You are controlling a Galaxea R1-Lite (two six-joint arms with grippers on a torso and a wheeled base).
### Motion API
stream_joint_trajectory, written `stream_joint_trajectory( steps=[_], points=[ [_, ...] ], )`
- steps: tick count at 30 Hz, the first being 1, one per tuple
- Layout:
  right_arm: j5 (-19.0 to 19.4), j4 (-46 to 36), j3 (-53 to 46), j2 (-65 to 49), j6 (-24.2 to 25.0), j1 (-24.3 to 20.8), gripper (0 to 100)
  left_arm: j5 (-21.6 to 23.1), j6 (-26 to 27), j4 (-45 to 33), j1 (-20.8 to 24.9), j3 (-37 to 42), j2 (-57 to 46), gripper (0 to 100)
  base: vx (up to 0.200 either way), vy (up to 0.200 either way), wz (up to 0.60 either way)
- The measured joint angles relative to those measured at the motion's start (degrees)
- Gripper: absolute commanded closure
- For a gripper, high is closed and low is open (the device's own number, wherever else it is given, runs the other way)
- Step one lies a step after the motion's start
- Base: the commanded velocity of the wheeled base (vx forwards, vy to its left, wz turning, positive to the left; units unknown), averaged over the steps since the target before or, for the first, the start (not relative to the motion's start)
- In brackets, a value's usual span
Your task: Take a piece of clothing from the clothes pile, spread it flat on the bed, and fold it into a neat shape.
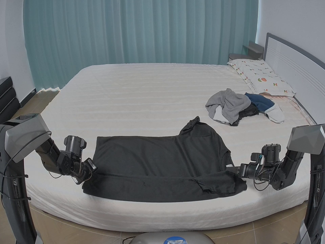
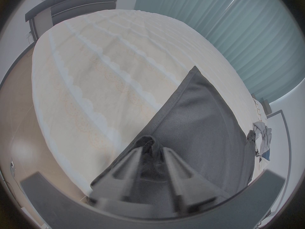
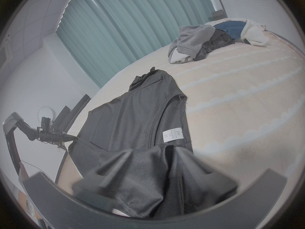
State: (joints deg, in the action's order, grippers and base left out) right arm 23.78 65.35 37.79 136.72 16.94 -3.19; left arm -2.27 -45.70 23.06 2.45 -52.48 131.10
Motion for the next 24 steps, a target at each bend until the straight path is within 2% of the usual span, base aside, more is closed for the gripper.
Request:
stream_joint_trajectory(
  steps=[8,14,21,24],
  points=[
    [-0.17,1.13,-1.16,-2.67,4.4,0.55,0,0.04,-0.24,0.0,-0.26,0.41,-0.15,0,0.0,0.0,0.0],
    [-0.41,1.13,-5.39,-7.25,8.58,1.35,0,0.5,-2.33,0.04,-1.22,0.66,-1.46,0,0.0,0.0,0.0],
    [-0.44,1.21,-12.96,-13.62,16.29,2.95,0,0.9,-2.77,0.44,-1.88,2.38,-5.28,0,0.0,0.0,0.0],
    [-0.35,1.27,-15.06,-15.47,21.2,3.55,0,0.9,-3.16,0.52,-1.94,2.99,-6.88,0,0.0,0.0,0.0]
  ],
)
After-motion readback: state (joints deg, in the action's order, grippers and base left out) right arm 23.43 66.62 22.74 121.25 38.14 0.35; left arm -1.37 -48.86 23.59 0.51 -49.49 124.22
